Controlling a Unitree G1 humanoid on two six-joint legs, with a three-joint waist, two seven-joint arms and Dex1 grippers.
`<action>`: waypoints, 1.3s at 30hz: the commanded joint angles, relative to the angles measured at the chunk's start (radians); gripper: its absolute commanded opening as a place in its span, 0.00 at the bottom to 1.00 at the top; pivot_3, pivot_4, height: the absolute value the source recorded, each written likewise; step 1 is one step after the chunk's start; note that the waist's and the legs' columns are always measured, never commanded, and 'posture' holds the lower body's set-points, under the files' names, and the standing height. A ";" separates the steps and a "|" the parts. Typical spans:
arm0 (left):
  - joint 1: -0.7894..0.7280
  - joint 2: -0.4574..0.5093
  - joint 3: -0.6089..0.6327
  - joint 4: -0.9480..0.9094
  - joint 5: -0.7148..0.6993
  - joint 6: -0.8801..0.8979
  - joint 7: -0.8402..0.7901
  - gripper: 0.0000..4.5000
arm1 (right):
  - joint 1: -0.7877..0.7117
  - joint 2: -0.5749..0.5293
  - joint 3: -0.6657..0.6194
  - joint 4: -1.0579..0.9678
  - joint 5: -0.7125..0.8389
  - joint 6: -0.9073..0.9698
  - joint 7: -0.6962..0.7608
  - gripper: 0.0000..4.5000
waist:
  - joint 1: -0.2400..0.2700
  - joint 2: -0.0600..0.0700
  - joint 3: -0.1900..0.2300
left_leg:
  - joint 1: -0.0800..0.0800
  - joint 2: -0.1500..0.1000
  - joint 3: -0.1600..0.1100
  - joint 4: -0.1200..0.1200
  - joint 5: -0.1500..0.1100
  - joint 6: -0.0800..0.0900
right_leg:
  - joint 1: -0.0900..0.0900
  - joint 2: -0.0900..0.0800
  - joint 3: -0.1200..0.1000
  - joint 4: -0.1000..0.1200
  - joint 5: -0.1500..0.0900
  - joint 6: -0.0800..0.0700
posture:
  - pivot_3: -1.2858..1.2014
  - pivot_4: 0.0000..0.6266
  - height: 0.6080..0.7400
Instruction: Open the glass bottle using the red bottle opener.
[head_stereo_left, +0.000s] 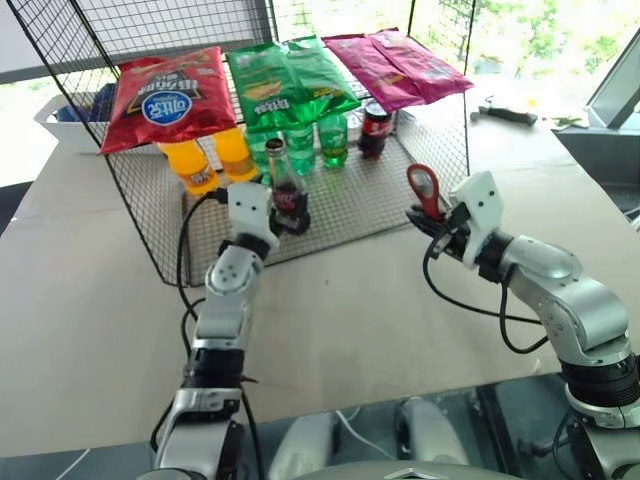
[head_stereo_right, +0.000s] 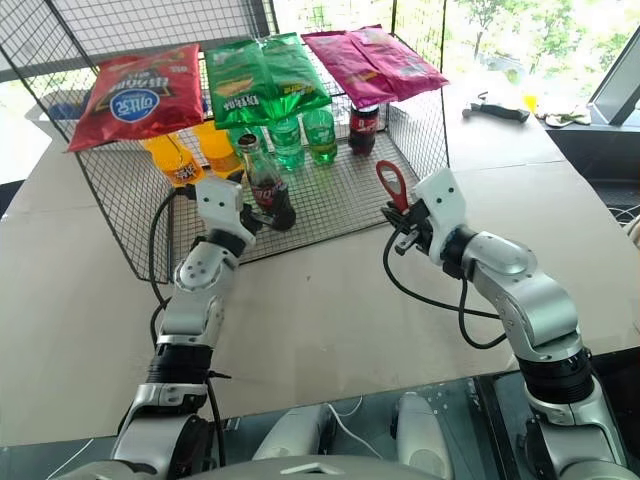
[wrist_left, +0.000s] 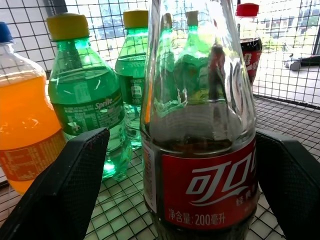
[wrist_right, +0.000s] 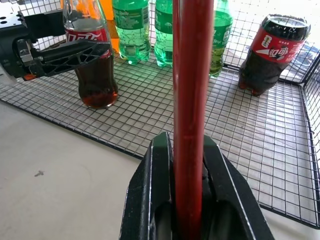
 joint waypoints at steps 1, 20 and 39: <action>-0.022 -0.005 -0.012 0.022 0.003 -0.054 -0.021 0.99 | -0.016 0.006 -0.011 -0.022 -0.008 -0.025 0.003 0.00 | 0.000 0.000 0.000 | 0.000 0.000 0.000 0.000 0.000 0.000 | 0.000 0.000 0.000 0.000 0.000 0.000 | 0.52 0.24 1.00; 0.016 0.032 0.001 -0.142 -0.151 0.018 -0.177 0.62 | 0.006 0.013 -0.016 -0.042 -0.023 -0.015 0.006 0.00 | -0.006 0.000 0.000 | -0.009 0.000 0.000 0.003 0.000 0.000 | -0.009 0.000 0.001 0.004 0.000 0.000 | 0.52 0.24 1.00; -0.038 0.109 -0.160 -0.274 -0.383 0.219 -0.702 0.62 | -0.016 0.018 -0.028 -0.043 -0.034 -0.009 -0.007 0.00 | -0.027 0.000 0.000 | -0.012 -0.002 0.000 0.005 0.000 0.000 | -0.011 0.000 0.001 0.005 0.000 0.000 | 0.52 0.24 1.00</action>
